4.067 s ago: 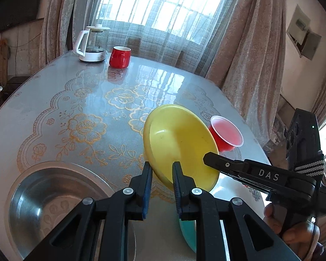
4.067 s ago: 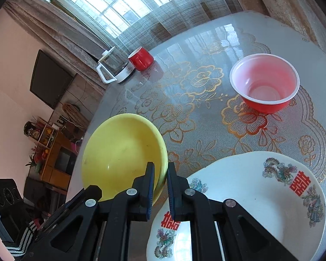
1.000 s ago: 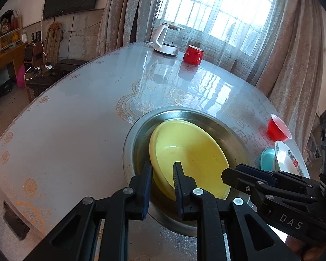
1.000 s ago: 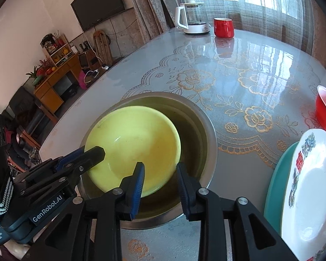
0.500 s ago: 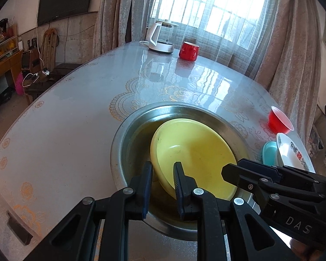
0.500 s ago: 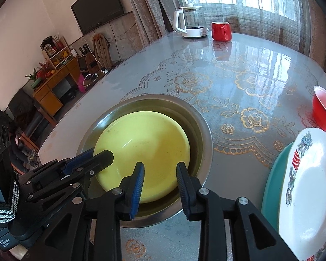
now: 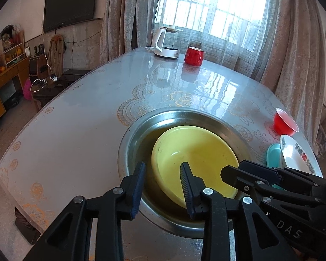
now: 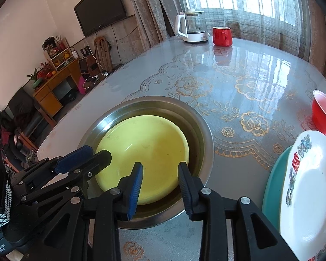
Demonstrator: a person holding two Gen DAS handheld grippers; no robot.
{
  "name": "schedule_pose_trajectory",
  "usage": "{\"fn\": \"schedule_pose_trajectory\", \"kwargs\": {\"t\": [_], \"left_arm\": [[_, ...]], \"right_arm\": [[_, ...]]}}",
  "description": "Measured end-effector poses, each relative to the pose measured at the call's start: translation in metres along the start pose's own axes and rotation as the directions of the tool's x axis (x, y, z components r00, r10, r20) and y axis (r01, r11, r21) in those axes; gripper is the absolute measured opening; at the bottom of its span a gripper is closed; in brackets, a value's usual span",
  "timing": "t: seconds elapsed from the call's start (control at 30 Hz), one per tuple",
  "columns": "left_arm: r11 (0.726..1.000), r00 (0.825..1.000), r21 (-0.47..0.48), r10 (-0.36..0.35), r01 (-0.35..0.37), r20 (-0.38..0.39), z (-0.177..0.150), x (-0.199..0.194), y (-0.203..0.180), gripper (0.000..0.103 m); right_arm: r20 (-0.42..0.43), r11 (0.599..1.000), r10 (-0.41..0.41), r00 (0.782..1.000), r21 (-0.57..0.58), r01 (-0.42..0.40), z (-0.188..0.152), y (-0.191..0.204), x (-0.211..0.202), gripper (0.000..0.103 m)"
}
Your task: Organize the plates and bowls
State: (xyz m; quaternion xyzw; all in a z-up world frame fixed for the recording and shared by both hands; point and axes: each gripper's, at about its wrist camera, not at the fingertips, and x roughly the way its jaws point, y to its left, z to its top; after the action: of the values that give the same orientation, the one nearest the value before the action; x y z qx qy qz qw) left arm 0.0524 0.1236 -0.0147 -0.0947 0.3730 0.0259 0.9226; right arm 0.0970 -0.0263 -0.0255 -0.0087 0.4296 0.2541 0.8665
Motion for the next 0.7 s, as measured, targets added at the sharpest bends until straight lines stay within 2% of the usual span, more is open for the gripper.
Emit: {"fn": "schedule_pose_trajectory", "kwargs": {"t": [0.2, 0.37, 0.53, 0.7], "left_arm": [[1.0, 1.0, -0.014, -0.007, 0.007, 0.006, 0.001, -0.005, 0.003, 0.036], [1.0, 1.0, -0.012, -0.028, 0.028, 0.003, 0.001, -0.009, -0.002, 0.041], [0.999, 0.999, -0.003, -0.043, 0.043, 0.014, 0.002, -0.015, -0.008, 0.044], [0.997, 0.997, 0.017, -0.076, 0.076, 0.016, 0.002, -0.019, -0.016, 0.048]], "right_arm": [[0.007, 0.999, 0.025, 1.0, 0.021, -0.025, -0.001, -0.003, -0.002, 0.035], [0.012, 0.993, 0.086, 0.996, 0.075, -0.087, -0.002, -0.013, -0.005, 0.036], [0.06, 0.982, 0.118, 0.991, 0.141, -0.126, 0.001, -0.03, -0.018, 0.041], [0.092, 0.968, 0.105, 0.99, 0.22, -0.123, 0.004, -0.055, -0.031, 0.042]]}}
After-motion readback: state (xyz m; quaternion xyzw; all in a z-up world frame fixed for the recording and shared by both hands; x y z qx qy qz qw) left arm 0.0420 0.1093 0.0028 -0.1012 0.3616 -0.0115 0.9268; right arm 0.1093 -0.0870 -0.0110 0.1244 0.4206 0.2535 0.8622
